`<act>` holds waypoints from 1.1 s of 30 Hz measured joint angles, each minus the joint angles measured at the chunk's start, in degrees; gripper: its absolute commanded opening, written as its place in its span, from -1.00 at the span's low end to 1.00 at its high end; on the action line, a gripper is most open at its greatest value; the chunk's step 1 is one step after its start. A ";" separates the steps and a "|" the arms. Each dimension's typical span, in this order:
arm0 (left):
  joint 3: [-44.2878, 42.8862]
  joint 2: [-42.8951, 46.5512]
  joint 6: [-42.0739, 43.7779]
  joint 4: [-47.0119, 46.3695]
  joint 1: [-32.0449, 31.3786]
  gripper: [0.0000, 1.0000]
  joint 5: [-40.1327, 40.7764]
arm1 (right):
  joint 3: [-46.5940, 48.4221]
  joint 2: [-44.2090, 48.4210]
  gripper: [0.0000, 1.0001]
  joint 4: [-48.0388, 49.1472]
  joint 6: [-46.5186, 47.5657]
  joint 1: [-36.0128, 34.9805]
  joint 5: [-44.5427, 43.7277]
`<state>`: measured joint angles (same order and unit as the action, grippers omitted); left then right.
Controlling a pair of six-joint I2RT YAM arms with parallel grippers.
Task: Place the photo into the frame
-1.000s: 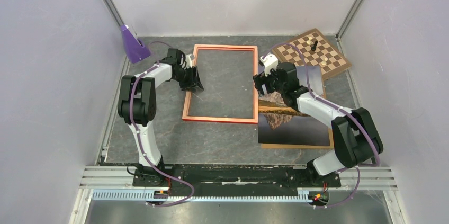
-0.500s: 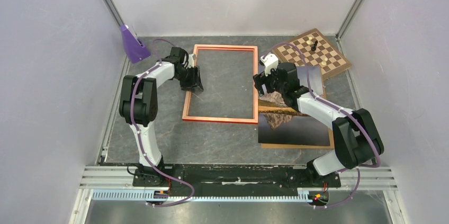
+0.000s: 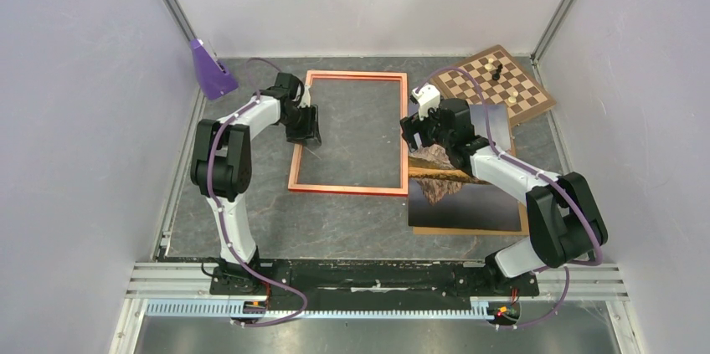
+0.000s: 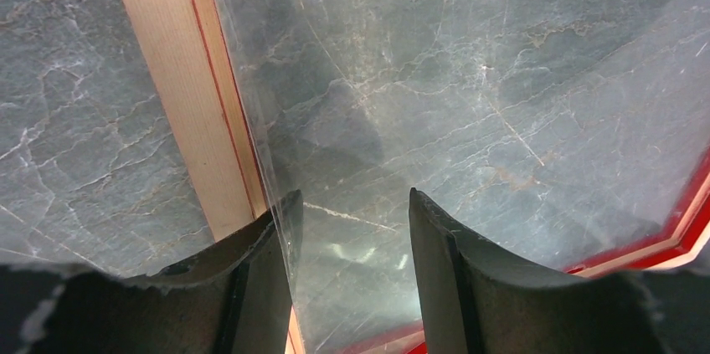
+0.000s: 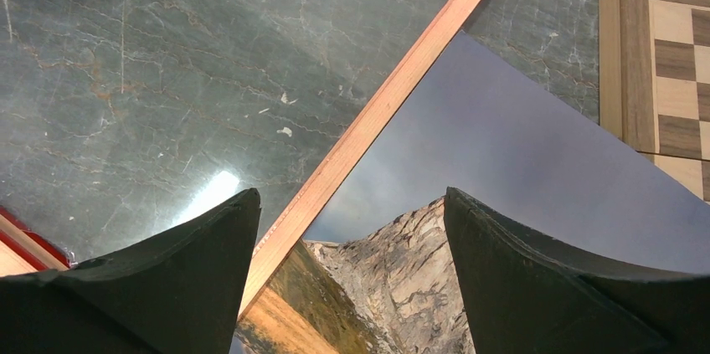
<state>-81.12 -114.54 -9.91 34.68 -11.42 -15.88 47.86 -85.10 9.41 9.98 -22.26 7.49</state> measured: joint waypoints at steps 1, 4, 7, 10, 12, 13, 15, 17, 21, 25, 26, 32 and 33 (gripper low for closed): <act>-0.09 0.09 0.00 0.17 -0.15 0.12 0.37 | 0.00 0.00 0.67 0.00 -0.02 0.00 0.07; -0.55 0.35 0.02 0.98 -0.59 0.13 1.44 | -0.11 0.07 0.66 0.07 -0.15 0.00 0.22; -0.83 0.44 0.04 1.49 -0.90 0.13 2.27 | -0.55 0.33 0.64 0.20 -0.20 0.00 0.24; -0.92 0.50 0.04 1.70 -1.05 0.13 2.62 | -0.70 0.42 0.64 0.20 -0.37 0.00 0.22; -0.92 0.52 0.07 1.77 -1.11 0.13 2.86 | -0.70 0.42 0.65 0.20 -0.37 -0.31 0.13; -0.92 0.52 0.04 1.81 -1.16 0.13 2.93 | -0.70 0.42 0.66 0.17 -0.33 -0.59 -0.09; -0.92 0.52 0.07 1.88 -1.20 0.13 3.17 | -0.63 0.28 0.68 0.09 -0.26 -1.62 -0.74; -0.92 0.52 0.07 1.92 -1.22 0.13 3.28 | 0.11 -0.46 0.68 -0.24 0.11 -3.34 -1.36; -1.01 0.52 0.04 2.05 -1.25 0.13 3.28 | 3.72 -4.28 0.71 -1.09 0.87 -6.54 -2.27; -1.03 0.50 0.07 2.08 -1.27 0.13 3.28 | 8.96 -9.55 0.72 -2.05 2.08 -9.33 -3.19; -1.03 0.50 0.04 2.08 -1.27 0.13 3.28 | 9.99 -10.54 0.72 -2.40 2.29 -9.86 -3.32; -1.03 0.48 0.07 2.08 -1.27 0.13 3.26 | 19.39 -19.19 0.72 -4.81 4.28 -13.22 -3.93; -1.03 0.48 0.07 2.05 -1.27 0.13 3.23 | 20.81 -20.50 0.72 -5.29 4.68 -13.70 -3.91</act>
<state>-82.15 -114.06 -9.85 36.73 -12.69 -12.64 68.66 -105.60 4.12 14.66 -35.97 3.57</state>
